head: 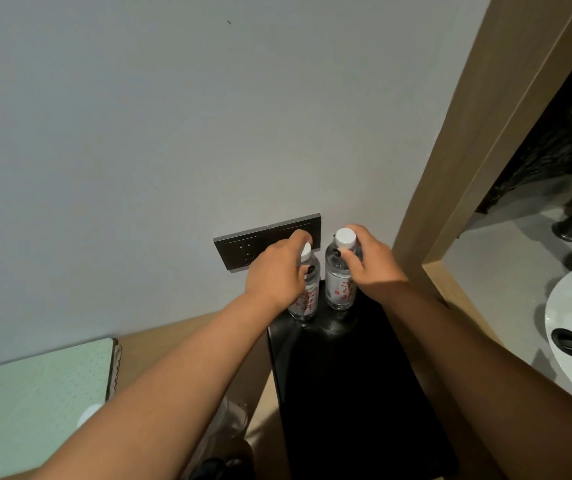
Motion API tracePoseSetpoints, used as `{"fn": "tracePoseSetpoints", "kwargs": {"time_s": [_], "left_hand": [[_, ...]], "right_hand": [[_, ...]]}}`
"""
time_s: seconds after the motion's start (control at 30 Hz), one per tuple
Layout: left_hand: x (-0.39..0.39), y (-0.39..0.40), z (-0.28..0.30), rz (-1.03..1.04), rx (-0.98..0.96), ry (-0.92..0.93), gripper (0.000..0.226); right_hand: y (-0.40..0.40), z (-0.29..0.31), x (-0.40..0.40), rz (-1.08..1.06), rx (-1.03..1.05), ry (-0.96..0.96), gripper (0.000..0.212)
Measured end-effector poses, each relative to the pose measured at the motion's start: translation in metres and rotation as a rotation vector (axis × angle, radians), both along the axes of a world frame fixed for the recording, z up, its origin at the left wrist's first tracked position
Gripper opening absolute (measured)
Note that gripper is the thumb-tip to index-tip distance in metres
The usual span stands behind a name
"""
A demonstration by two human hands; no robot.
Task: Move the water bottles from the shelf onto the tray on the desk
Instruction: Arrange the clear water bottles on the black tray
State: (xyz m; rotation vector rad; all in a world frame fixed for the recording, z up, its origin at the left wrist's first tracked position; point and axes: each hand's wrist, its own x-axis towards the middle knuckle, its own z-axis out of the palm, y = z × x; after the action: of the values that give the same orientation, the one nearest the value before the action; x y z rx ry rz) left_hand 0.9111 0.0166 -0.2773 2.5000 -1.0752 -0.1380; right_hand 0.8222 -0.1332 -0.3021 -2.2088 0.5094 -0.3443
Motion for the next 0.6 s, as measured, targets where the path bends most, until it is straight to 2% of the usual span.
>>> {"fn": "tracePoseSetpoints", "kwargs": {"time_s": [0.37,0.6], "left_hand": [[0.004,0.005,-0.005,-0.012,-0.061,0.059,0.043],[0.000,0.016,-0.005,0.005,-0.065,0.087,0.065]], "right_hand": [[0.001,-0.003,-0.011,-0.015,0.055,0.018,0.039],[0.001,0.002,-0.013,-0.016,0.112,0.052,0.041]]}}
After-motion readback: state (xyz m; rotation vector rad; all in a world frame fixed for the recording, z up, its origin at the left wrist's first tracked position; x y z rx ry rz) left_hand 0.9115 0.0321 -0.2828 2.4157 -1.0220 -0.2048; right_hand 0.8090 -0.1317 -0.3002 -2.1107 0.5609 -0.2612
